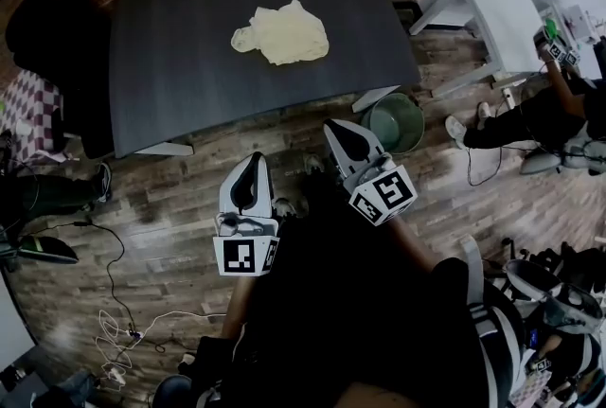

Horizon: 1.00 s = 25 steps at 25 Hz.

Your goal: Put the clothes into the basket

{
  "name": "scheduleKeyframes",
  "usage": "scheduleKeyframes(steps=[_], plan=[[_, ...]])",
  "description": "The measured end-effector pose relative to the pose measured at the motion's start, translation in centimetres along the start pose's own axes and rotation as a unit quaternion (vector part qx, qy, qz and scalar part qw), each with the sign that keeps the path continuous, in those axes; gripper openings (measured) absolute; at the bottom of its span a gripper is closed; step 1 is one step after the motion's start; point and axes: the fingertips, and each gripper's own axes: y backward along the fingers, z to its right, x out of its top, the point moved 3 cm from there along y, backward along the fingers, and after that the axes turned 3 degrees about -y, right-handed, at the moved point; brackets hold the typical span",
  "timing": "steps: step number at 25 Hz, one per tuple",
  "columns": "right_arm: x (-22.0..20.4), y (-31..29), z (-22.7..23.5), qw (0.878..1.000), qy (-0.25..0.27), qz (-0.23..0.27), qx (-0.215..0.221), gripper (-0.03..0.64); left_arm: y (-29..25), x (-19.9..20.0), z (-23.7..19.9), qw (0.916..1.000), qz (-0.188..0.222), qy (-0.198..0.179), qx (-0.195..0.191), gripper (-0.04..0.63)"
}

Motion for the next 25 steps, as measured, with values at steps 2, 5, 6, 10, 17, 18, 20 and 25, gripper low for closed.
scheduleKeyframes(steps=[2, 5, 6, 10, 17, 18, 20, 25], plan=[[0.4, -0.8, 1.5, 1.000, 0.000, 0.001, 0.005, 0.005, -1.9, 0.1, 0.0, 1.0000, 0.000, -0.001, 0.000, 0.005], [0.9, -2.0, 3.7, 1.000, -0.003, -0.001, 0.010, 0.005, -4.7, 0.0, 0.0, 1.0000, 0.000, 0.002, 0.001, 0.005], [1.0, -2.4, 4.5, 1.000, -0.004, -0.001, 0.013, 0.005, -5.7, -0.1, 0.0, 1.0000, 0.000, 0.003, 0.002, 0.005], [1.7, -4.0, 7.6, 1.000, -0.001, -0.006, 0.024, 0.006, -9.5, -0.1, 0.3, 1.0000, -0.005, 0.000, 0.005, 0.005], [2.3, -6.1, 11.8, 0.999, -0.002, -0.020, 0.044, 0.006, -13.9, -0.4, 0.8, 0.9997, -0.013, -0.003, 0.022, 0.005], [2.3, -6.4, 12.2, 0.999, -0.002, -0.023, 0.048, 0.006, -14.4, -0.5, 0.8, 0.9996, -0.012, -0.004, 0.027, 0.005], [2.3, -6.9, 13.0, 0.998, -0.003, -0.027, 0.056, 0.006, -15.3, -0.4, 0.8, 0.9993, -0.011, -0.003, 0.036, 0.005], [2.5, -8.2, 14.8, 0.996, -0.002, -0.041, 0.073, 0.005, -16.8, -0.5, 0.9, 0.9986, -0.020, 0.000, 0.050, 0.005]])
